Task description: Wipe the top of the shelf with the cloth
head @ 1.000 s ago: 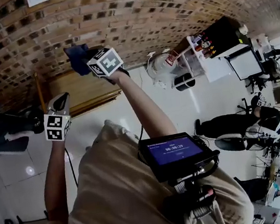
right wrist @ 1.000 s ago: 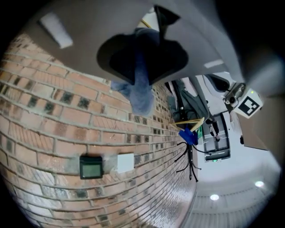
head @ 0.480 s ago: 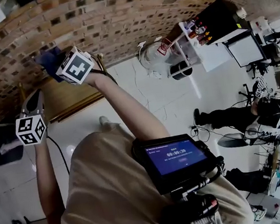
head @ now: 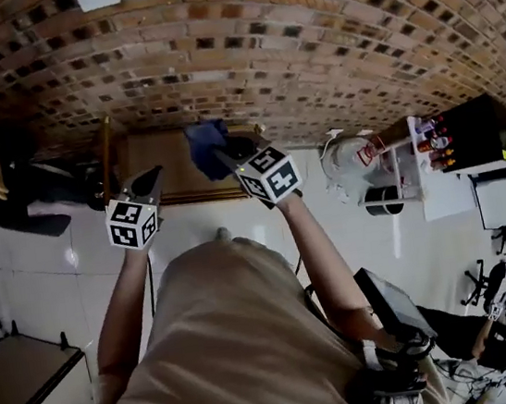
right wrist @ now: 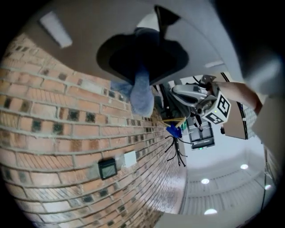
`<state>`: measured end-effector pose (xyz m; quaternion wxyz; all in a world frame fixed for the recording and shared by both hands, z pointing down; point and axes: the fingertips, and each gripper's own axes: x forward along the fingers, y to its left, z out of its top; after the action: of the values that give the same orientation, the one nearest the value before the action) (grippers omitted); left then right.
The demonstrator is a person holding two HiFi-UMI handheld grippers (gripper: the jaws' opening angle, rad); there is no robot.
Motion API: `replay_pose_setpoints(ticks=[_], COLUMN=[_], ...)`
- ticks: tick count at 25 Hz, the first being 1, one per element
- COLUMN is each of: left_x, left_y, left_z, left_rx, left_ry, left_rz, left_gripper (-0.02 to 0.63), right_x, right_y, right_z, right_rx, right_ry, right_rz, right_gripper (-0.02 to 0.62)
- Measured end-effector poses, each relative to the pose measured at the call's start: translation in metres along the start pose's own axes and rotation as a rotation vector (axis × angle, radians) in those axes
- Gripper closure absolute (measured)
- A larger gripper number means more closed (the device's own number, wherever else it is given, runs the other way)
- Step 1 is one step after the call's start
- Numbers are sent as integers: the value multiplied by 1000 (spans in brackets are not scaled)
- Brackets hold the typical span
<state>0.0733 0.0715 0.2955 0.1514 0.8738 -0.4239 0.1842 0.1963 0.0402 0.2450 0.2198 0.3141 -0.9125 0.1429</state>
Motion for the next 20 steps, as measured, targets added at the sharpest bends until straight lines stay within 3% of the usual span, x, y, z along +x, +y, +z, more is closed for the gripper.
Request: replay_pose_setpoints(ticks=[3, 7, 14, 20], left_x=[5, 11, 16, 20], left_y=[-5, -18, -36, -45], left_z=[-23, -43, -51, -55], left_rx=[-39, -74, -74, -65], left_ry=[21, 39, 58, 86], left_rz=[18, 12, -37, -66], left_gripper=[601, 601, 601, 601], right_x=[-12, -38, -48, -54], right_y=[-18, -44, -50, -38], right_z=[-50, -91, -104, -111], right_rx=[88, 170, 220, 252], right_ry=[-11, -52, -101, -123], right_rz=[-14, -107, -176, -177], right_gripper=[514, 517, 518, 520])
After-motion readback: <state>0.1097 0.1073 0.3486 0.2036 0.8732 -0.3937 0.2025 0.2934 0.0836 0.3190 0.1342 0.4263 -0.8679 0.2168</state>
